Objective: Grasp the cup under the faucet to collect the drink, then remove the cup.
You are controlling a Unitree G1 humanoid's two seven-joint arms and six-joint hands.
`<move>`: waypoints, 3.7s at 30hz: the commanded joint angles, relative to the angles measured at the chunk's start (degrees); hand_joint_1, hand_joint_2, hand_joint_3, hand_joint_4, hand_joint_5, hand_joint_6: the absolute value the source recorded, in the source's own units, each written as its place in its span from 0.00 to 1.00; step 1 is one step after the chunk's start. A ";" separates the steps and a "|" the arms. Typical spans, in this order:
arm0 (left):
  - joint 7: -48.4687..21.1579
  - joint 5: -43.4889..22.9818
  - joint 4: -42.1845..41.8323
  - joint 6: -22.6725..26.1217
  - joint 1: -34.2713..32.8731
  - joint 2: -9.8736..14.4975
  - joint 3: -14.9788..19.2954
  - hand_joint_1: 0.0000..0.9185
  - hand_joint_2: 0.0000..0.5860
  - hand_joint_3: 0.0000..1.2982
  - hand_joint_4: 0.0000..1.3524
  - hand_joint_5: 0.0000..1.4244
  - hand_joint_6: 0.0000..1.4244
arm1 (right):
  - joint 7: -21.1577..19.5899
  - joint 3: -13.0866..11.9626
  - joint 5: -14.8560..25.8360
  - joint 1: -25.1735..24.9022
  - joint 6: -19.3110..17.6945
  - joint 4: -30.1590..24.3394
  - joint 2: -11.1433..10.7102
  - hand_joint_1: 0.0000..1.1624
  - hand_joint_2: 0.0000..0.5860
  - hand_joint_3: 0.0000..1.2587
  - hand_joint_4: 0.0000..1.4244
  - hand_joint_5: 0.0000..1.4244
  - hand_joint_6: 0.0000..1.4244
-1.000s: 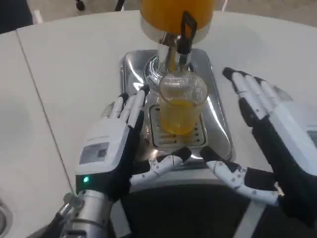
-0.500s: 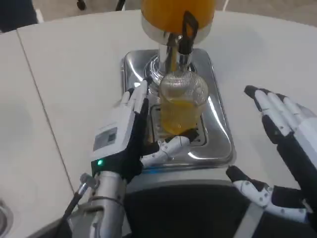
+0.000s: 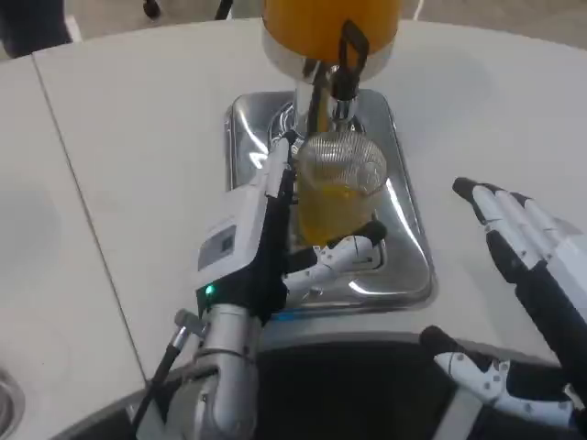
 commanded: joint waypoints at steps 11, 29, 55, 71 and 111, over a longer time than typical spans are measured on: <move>4.22 -1.09 9.41 -0.35 -5.81 -3.42 -2.35 0.32 0.10 0.00 0.00 0.09 0.12 | 2.59 2.34 -3.63 -4.41 5.60 1.41 -0.13 0.48 0.59 0.00 0.00 0.00 0.03; 9.55 -0.17 15.47 3.02 -8.48 -8.00 -5.00 0.40 0.08 0.19 0.28 0.55 0.72 | 9.08 0.83 -3.96 -9.63 12.60 -0.30 -0.50 0.48 0.61 0.00 0.00 0.00 0.04; 27.08 -4.13 18.63 -6.53 -6.48 -9.16 -1.90 0.66 0.08 0.85 0.77 1.00 1.00 | 7.43 2.61 -2.49 -10.97 13.74 3.32 -1.32 0.48 0.63 0.00 0.00 0.00 0.05; 23.21 -4.77 11.68 -9.11 -2.51 -0.63 2.12 0.68 0.05 0.86 0.75 1.00 1.00 | 3.98 2.89 0.70 -11.56 11.48 6.58 -5.13 0.49 0.63 0.00 0.00 0.00 0.05; -1.94 -11.16 -37.96 -16.60 32.51 6.67 10.55 0.63 0.00 0.87 0.75 1.00 1.00 | -14.28 1.38 -3.76 -1.24 -3.35 13.00 -11.44 0.46 0.68 0.00 0.00 0.00 0.01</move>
